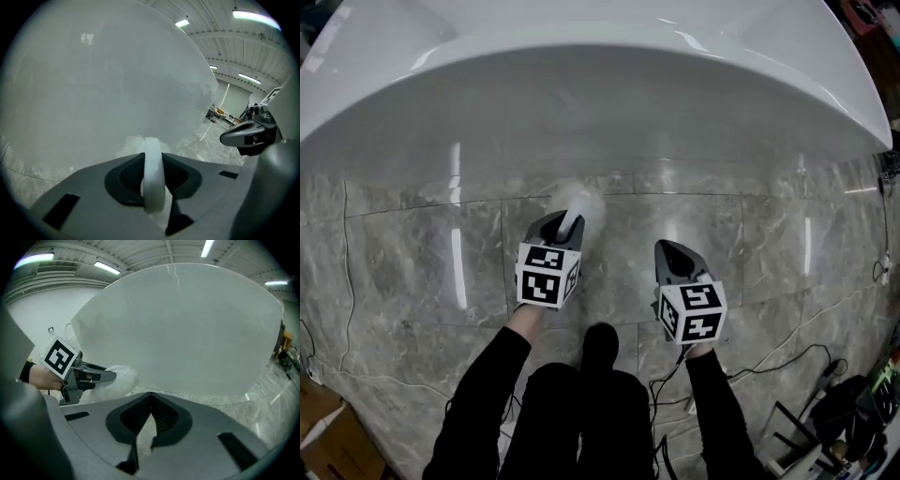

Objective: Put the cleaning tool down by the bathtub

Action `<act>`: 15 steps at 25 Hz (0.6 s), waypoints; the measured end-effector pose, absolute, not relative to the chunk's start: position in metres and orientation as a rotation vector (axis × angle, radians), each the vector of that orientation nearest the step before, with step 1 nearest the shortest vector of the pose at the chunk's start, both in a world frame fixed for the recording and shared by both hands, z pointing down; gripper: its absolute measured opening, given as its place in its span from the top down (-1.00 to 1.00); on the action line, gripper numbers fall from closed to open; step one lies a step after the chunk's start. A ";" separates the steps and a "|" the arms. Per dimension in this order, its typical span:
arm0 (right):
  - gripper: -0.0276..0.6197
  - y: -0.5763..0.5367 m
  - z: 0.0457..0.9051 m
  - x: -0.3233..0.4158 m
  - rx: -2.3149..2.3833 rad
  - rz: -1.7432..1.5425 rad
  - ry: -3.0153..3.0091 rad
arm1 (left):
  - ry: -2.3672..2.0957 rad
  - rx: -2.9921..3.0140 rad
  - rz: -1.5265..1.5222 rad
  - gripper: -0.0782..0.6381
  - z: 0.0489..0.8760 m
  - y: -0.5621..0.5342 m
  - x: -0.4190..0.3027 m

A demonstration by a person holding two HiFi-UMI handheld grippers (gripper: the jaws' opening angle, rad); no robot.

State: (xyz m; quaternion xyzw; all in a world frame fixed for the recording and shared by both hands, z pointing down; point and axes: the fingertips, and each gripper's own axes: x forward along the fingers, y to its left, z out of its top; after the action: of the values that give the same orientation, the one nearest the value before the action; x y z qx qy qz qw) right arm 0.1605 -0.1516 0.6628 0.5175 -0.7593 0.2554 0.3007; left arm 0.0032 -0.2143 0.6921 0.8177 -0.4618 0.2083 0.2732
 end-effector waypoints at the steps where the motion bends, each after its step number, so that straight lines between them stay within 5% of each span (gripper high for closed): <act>1: 0.91 -0.151 0.669 0.161 1.371 0.676 -2.015 | -1.242 2.201 0.566 0.50 0.699 -0.214 0.004; 15: 0.91 -0.167 0.726 0.176 1.395 0.638 -2.002 | -1.276 2.175 0.608 0.50 0.785 -0.236 0.003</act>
State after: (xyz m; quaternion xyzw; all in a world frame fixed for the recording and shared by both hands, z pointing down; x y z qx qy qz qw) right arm 0.1759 -0.1673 0.7255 0.5269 -0.7559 0.2409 0.3050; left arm 0.0025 -0.2360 0.7846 0.8071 -0.4737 0.2258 0.2704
